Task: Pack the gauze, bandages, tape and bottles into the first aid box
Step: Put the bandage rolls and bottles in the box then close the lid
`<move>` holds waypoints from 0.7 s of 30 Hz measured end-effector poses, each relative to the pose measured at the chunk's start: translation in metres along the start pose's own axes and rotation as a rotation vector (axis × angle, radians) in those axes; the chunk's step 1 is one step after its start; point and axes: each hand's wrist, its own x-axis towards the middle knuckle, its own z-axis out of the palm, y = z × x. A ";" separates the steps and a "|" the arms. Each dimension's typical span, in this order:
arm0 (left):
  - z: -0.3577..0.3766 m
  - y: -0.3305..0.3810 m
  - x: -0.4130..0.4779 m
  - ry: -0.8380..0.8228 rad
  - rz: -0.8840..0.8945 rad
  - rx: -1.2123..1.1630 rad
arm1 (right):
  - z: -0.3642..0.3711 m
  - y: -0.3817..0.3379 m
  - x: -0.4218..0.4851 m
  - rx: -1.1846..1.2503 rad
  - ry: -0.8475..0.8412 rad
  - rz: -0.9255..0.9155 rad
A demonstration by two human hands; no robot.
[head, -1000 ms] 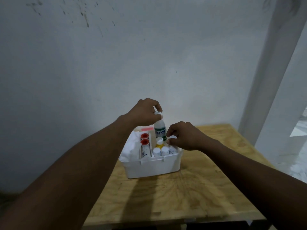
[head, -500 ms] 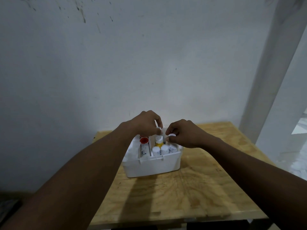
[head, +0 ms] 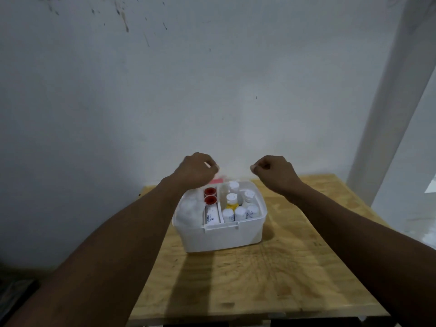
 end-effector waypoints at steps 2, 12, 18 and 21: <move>-0.007 -0.021 0.000 0.133 -0.140 -0.021 | 0.007 0.004 0.009 0.134 0.013 0.167; -0.008 -0.070 -0.012 -0.095 -0.767 -0.383 | 0.047 0.013 0.036 0.291 -0.177 0.587; -0.008 -0.074 -0.004 -0.088 -0.726 -0.451 | 0.050 0.017 0.047 0.272 -0.105 0.543; -0.011 -0.077 -0.002 -0.061 -0.670 -0.509 | 0.049 0.017 0.047 0.299 -0.071 0.472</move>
